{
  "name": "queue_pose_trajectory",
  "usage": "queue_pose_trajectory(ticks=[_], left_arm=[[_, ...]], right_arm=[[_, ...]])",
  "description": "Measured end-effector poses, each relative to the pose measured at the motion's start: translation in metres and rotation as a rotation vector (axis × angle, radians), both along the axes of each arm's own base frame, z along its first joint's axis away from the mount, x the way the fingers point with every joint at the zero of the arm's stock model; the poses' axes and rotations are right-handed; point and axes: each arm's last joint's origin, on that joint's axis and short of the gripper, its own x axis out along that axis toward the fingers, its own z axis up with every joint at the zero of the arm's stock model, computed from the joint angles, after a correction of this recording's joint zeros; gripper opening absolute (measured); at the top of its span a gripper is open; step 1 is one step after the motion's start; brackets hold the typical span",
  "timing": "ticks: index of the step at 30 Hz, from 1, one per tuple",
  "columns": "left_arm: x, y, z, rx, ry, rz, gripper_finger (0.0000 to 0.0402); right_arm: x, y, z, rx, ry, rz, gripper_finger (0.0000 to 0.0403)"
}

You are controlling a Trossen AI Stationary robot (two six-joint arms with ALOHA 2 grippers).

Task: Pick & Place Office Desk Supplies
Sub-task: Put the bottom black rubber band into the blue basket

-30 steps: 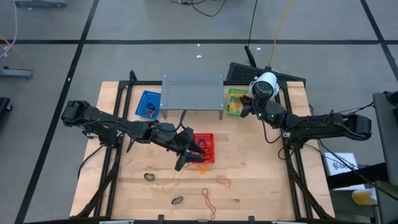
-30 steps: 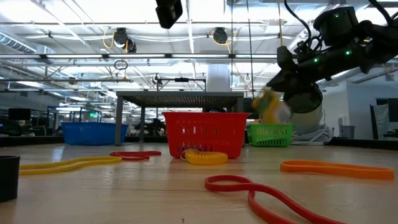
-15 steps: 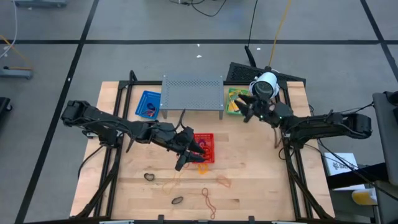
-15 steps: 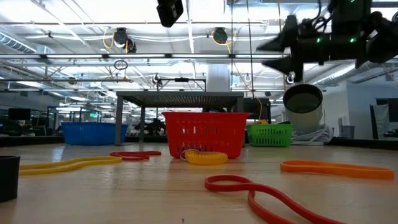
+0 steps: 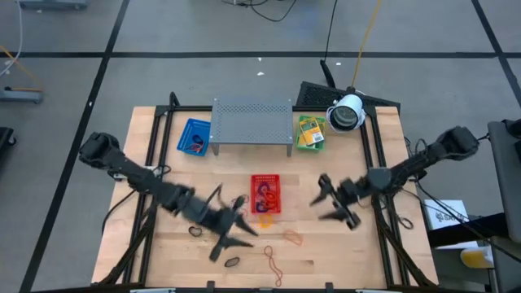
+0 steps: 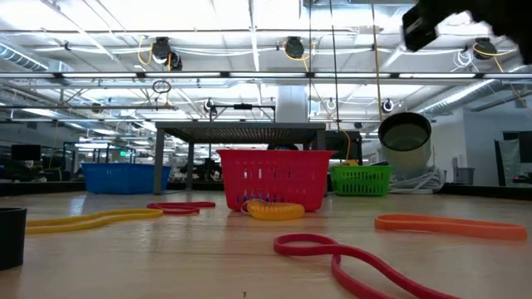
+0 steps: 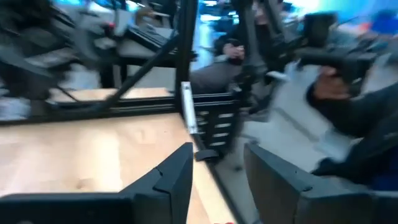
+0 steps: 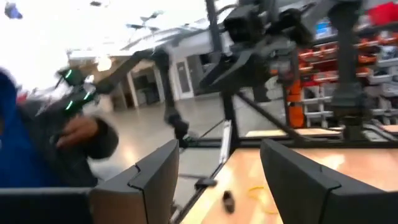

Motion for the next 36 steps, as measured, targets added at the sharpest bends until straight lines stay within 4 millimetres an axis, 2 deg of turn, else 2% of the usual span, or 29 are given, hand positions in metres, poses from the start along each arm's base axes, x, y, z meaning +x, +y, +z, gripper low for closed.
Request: queue_pose_trajectory(ticks=[4, 9, 15, 19, 23, 29, 33, 36], left_arm=[[-0.025, -0.035, 0.000, 0.048, -0.027, 0.136, 0.0127], [-0.045, -0.053, -0.006, 0.062, 0.020, 0.300, 0.0118], [-0.060, -0.059, -0.025, 0.010, 0.216, 0.331, 0.0118], [-0.068, -0.059, -0.036, 0.023, 0.330, 0.331, 0.0118], [-0.074, -0.057, -0.044, 0.059, 0.410, 0.344, 0.0118], [-0.081, -0.055, -0.052, 0.083, 0.537, 0.298, 0.0118], [-0.083, -0.057, -0.054, 0.004, 0.615, 0.274, 0.0118], [-0.082, -0.063, -0.061, -0.043, 0.654, 0.271, 0.0118]], right_arm=[[-0.007, 0.033, -0.002, -0.060, 0.008, -0.020, 0.0216], [0.000, 0.068, 0.007, -0.072, 0.024, -0.032, 0.0213], [0.034, 0.111, 0.012, -0.174, 0.149, -0.068, 0.0212], [0.056, 0.131, 0.012, -0.201, 0.195, -0.075, 0.0212], [0.067, 0.141, 0.001, -0.165, 0.255, -0.068, 0.0212], [0.076, 0.148, -0.033, -0.096, 0.395, -0.094, 0.0212], [0.080, 0.152, -0.055, -0.112, 0.446, -0.100, 0.0212], [0.084, 0.150, -0.063, -0.144, 0.435, -0.109, 0.0212]])
